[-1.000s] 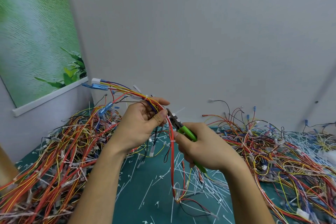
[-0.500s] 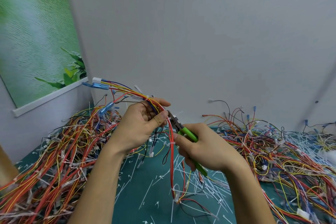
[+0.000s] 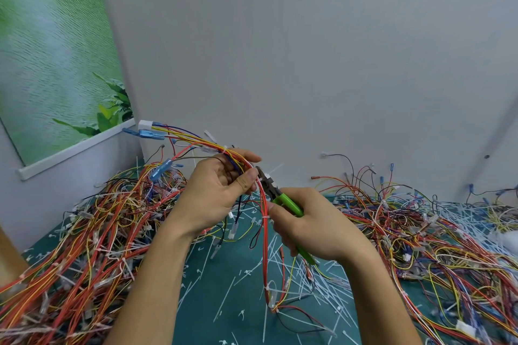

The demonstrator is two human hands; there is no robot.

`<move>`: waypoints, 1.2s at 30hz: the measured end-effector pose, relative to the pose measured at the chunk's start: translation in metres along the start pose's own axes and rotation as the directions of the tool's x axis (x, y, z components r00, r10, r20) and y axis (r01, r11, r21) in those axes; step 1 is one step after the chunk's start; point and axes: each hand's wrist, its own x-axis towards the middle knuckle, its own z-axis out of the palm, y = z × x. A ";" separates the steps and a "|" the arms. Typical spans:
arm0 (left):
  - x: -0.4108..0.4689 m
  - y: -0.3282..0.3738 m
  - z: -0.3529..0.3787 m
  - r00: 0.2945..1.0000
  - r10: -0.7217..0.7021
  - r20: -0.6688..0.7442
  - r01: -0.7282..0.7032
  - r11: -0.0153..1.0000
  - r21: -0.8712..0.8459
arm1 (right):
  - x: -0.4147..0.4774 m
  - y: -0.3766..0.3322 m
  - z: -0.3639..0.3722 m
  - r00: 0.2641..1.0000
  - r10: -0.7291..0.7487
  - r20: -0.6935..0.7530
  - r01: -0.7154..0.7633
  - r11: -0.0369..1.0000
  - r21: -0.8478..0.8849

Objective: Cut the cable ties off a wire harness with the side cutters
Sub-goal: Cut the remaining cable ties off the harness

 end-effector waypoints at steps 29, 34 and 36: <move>-0.003 0.008 0.007 1.000 0.001 0.011 -0.001 0.999 -0.034 | 0.002 0.012 -0.005 0.999 0.002 -0.035 0.001 0.998 0.061; -0.003 0.008 0.007 1.000 -0.009 0.016 0.009 1.000 -0.016 | 0.003 0.011 -0.004 1.000 -0.017 -0.003 0.016 1.000 -0.005; -0.003 0.007 0.007 1.000 -0.015 0.017 0.015 1.000 -0.017 | 0.003 0.011 -0.004 1.000 -0.015 -0.002 0.015 1.000 -0.011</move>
